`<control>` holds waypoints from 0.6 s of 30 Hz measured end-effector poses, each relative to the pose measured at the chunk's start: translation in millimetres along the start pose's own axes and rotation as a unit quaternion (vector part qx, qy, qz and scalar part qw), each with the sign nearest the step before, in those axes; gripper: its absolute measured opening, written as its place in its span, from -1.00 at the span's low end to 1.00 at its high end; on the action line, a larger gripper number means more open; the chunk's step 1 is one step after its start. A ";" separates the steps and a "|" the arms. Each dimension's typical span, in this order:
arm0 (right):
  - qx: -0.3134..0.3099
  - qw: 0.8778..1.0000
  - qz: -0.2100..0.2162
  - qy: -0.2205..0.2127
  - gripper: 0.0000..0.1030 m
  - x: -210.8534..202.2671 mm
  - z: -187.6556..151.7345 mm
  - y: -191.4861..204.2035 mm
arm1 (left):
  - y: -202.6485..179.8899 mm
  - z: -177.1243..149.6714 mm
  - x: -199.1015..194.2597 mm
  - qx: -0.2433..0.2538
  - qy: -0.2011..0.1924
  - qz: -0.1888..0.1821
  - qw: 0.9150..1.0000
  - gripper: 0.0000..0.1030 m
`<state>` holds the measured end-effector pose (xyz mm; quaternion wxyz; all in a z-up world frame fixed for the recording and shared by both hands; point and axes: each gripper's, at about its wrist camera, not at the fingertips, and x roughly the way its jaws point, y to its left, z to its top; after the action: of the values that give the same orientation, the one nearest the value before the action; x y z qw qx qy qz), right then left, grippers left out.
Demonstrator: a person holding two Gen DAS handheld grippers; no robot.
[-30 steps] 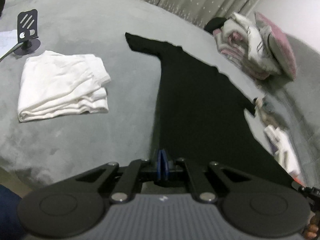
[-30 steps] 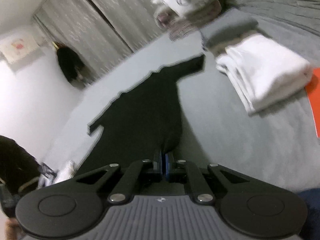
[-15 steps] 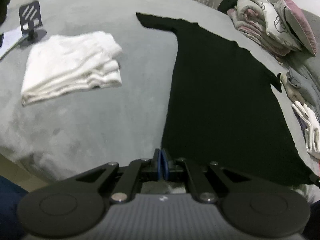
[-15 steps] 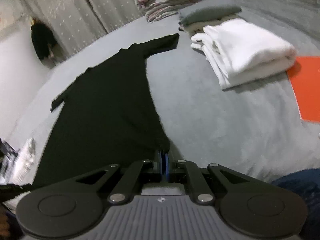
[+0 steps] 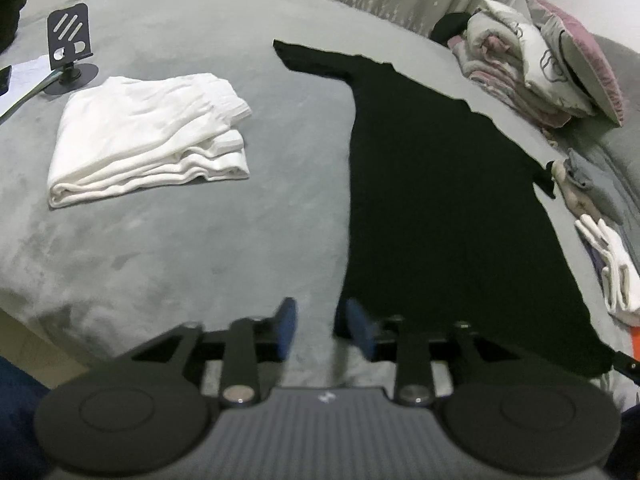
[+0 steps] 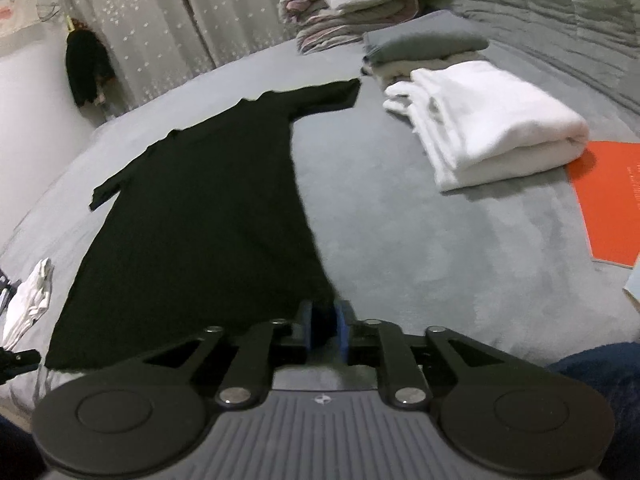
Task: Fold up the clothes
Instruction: 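Pinch the garment hem with both grippers and tug it straight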
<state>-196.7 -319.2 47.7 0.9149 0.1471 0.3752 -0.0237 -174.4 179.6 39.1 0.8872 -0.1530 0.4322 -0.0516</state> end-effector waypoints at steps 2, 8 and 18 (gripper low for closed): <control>0.002 1.000 -0.003 -0.002 -0.33 -0.7 -0.3 -1.2 | 0.9 0.3 -0.1 -0.002 -0.006 -0.003 1.000 -0.32; 0.016 1.000 0.005 -0.006 -0.33 -0.5 -0.7 -5.3 | 4.1 -0.3 7.5 -0.019 -0.008 -0.027 0.999 -0.27; -0.043 0.999 -0.008 -0.003 -0.73 33.2 -19.3 18.9 | -16.0 -13.1 25.1 0.030 -0.020 -0.014 0.999 -0.85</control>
<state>-183.1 -293.4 16.5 0.9213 0.1046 0.3742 -0.0148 -168.5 155.9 17.7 0.8990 -0.1338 0.4104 -0.0738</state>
